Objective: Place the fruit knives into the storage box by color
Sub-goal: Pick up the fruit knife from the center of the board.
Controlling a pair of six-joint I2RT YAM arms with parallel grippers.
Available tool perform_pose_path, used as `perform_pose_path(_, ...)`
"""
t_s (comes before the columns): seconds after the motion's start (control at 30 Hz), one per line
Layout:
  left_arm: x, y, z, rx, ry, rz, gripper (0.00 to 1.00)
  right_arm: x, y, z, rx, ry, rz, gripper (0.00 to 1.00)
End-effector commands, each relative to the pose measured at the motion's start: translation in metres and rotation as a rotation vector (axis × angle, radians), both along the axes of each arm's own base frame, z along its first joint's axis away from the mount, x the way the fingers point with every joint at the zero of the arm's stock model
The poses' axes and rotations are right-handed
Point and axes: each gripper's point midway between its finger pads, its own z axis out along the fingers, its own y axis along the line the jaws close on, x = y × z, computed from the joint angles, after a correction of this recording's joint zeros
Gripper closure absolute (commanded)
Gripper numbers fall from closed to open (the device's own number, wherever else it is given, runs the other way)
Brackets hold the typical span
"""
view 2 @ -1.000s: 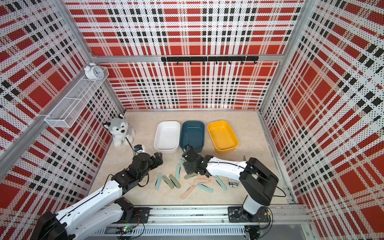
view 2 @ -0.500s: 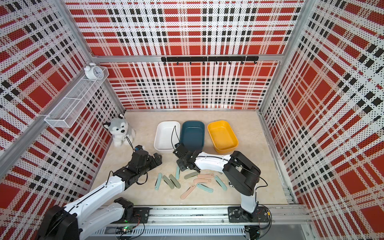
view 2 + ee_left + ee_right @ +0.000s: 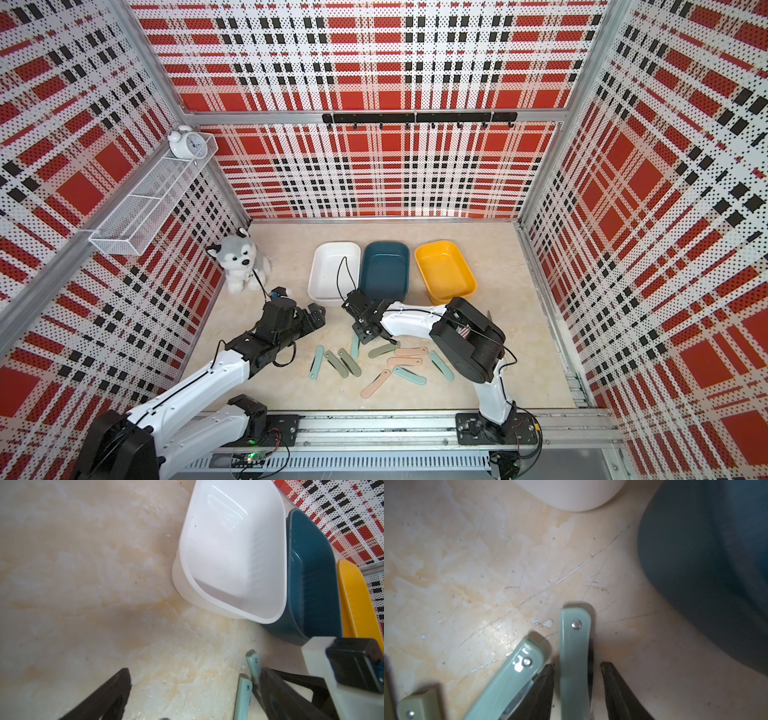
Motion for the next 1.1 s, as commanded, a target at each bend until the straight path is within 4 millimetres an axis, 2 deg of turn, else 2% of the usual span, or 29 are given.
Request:
perform_pose_path(0.0, 0.005, -0.002, 0.013, -0.011, -0.045, -0.013, 0.02, -0.002, -0.005, -0.014, -0.035, 0.032, -0.009, 0.58)
perform_pose_path(0.3, 0.009, -0.004, 0.017, -0.016, -0.06, -0.019, 0.01, -0.011, -0.02, -0.023, -0.069, 0.068, -0.052, 0.74)
perform_pose_path(0.4, 0.01, -0.004, 0.02, -0.014, -0.069, -0.02, 0.02, -0.011, -0.024, -0.024, -0.09, 0.07, -0.058, 0.75)
perform_pose_path(0.53, 0.011, -0.003, 0.02, -0.012, -0.072, -0.019, 0.02, -0.01, -0.022, -0.013, -0.085, 0.064, -0.059, 0.75)
perform_pose_path(0.67, 0.011, -0.002, 0.022, -0.014, -0.077, -0.017, 0.02, -0.002, -0.017, 0.012, -0.065, 0.026, -0.068, 0.74)
perform_pose_path(0.9, 0.013, -0.003, 0.031, -0.027, -0.102, -0.019, 0.02, 0.002, -0.008, 0.072, 0.017, -0.02, -0.074, 0.73)
perform_pose_path(0.97, 0.012, -0.004, 0.034, -0.032, -0.109, -0.017, 0.02, 0.002, -0.008, 0.092, 0.053, -0.037, -0.08, 0.73)
perform_pose_path(1.07, 0.013, -0.012, 0.041, -0.034, -0.125, -0.032, 0.02, 0.011, -0.017, 0.12, 0.065, -0.08, -0.104, 0.73)
